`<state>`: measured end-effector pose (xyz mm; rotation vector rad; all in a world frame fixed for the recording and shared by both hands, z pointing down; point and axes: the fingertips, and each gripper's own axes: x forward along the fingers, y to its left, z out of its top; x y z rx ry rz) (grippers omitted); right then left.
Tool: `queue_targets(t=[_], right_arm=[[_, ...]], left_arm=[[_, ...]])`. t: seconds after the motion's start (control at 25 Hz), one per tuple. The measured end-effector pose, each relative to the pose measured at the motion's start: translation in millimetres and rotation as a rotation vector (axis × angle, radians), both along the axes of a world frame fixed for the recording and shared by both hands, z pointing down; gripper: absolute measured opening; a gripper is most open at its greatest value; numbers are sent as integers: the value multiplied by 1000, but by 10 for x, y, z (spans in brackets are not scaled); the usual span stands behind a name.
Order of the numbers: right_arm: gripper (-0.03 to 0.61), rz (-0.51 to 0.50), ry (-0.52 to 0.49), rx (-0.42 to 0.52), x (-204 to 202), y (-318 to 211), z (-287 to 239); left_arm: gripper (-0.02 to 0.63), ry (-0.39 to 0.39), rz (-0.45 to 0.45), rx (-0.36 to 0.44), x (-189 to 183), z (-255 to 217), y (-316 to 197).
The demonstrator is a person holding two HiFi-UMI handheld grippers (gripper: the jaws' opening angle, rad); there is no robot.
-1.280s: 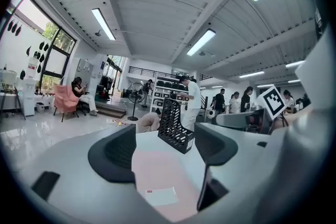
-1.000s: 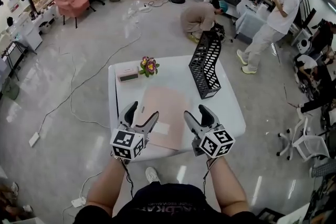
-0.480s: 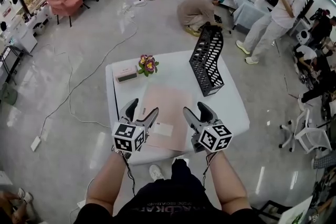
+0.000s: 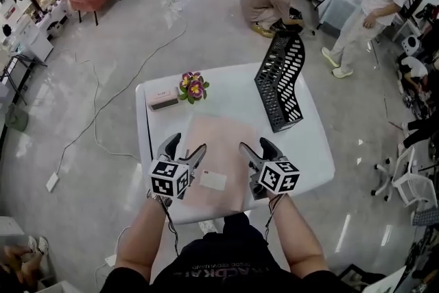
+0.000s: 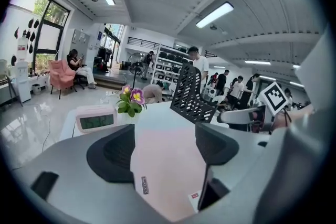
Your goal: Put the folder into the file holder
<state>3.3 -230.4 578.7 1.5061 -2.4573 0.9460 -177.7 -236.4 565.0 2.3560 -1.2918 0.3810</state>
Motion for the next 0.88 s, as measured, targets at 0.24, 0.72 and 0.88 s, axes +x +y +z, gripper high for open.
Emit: queue_targets(t=[0.24,0.72,0.88], right_arm=[[360,16,-4,-111,88,-301,467],[365,38,-53,-272,171,-488,1035],[365,27,-61,-302,138,-521,1126]], left_arm=[[354,-35,-13,-99,18,431,-287],[357,-62,-9,-268,104,1093,-505],[357,-68,6,-307,161,1207,-562]])
